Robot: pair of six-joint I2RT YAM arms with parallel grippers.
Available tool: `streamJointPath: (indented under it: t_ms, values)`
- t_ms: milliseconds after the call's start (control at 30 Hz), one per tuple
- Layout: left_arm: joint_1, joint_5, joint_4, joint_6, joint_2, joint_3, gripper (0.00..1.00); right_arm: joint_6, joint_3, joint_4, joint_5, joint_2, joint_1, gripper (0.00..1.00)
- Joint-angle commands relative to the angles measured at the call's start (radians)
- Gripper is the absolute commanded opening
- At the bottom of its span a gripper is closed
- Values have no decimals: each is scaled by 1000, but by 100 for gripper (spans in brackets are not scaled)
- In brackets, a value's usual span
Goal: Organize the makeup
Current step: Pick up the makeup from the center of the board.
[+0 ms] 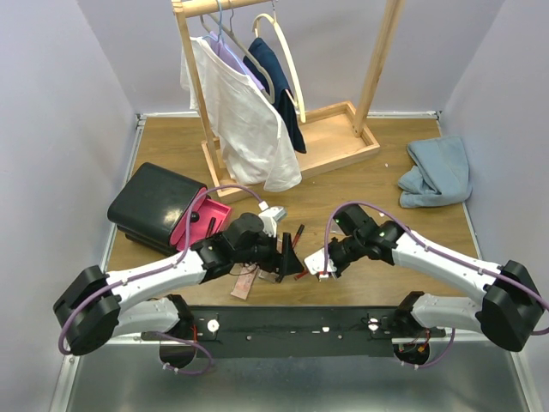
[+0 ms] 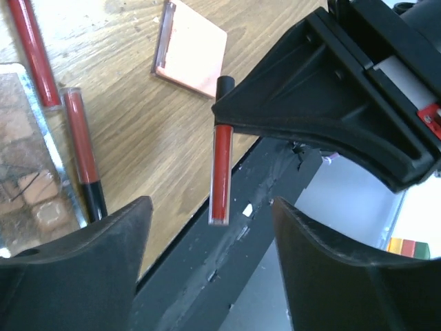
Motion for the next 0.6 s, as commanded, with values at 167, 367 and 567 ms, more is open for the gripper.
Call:
streamJointPath:
  t_ms: [167, 367, 567]
  values:
    - [-43, 75, 52, 5, 171, 92, 64, 11, -37, 29, -34, -27, 4, 7]
    - [-78, 98, 48, 19, 260, 141, 50, 14, -42, 36, -34, -35, 4, 7]
    - [-95, 97, 16, 37, 303, 188, 22, 14, -43, 37, -34, -33, 5, 7]
